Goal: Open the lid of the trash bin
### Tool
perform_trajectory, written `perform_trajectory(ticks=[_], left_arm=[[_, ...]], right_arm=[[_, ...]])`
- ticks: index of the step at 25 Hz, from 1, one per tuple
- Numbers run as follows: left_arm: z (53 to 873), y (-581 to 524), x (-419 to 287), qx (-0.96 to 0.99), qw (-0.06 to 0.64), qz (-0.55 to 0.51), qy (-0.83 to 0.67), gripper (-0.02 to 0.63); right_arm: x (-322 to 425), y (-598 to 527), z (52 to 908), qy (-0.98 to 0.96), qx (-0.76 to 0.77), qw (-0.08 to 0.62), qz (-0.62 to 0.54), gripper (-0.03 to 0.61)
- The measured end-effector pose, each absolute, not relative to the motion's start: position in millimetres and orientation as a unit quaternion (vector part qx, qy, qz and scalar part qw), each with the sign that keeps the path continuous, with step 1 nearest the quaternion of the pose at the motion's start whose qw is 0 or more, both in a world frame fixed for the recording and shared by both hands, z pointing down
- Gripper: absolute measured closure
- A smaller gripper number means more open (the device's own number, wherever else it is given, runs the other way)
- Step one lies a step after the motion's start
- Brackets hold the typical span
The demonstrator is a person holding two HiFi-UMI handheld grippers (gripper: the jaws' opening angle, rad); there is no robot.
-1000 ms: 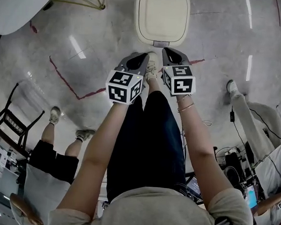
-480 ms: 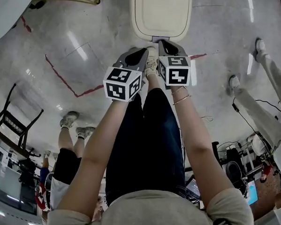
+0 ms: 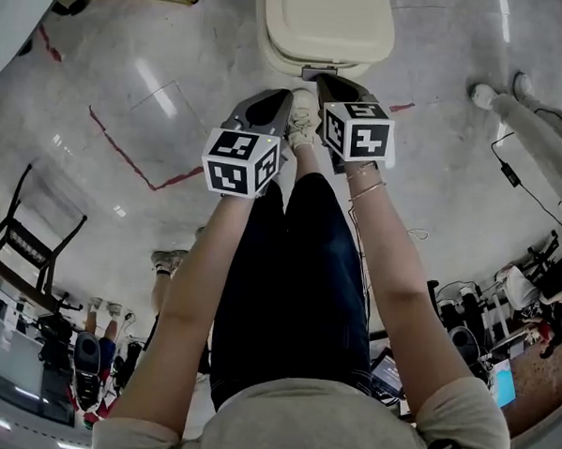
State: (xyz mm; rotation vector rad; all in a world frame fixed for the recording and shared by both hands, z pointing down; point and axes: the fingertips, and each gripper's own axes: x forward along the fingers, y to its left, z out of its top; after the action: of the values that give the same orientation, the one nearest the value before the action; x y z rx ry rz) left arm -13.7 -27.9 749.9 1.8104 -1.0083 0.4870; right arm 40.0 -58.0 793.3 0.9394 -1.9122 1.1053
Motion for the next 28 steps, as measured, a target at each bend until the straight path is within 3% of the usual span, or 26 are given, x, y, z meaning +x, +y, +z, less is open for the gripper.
perform_trajectory(ticks=[15,28], left_arm=[[729.2,-29.0,-15.7,0.746,0.472,0.205,-0.422,0.606],[638.0,-33.0,-20.3,0.772,0.437,0.194,-0.419,0.606]], right_arm=[[42.6,-59.0,779.3,-0.743,0.368,0.368,0.42,0.571],[43.9,-57.5,657.7,-0.778,0.384,0.328,0.374,0.571]])
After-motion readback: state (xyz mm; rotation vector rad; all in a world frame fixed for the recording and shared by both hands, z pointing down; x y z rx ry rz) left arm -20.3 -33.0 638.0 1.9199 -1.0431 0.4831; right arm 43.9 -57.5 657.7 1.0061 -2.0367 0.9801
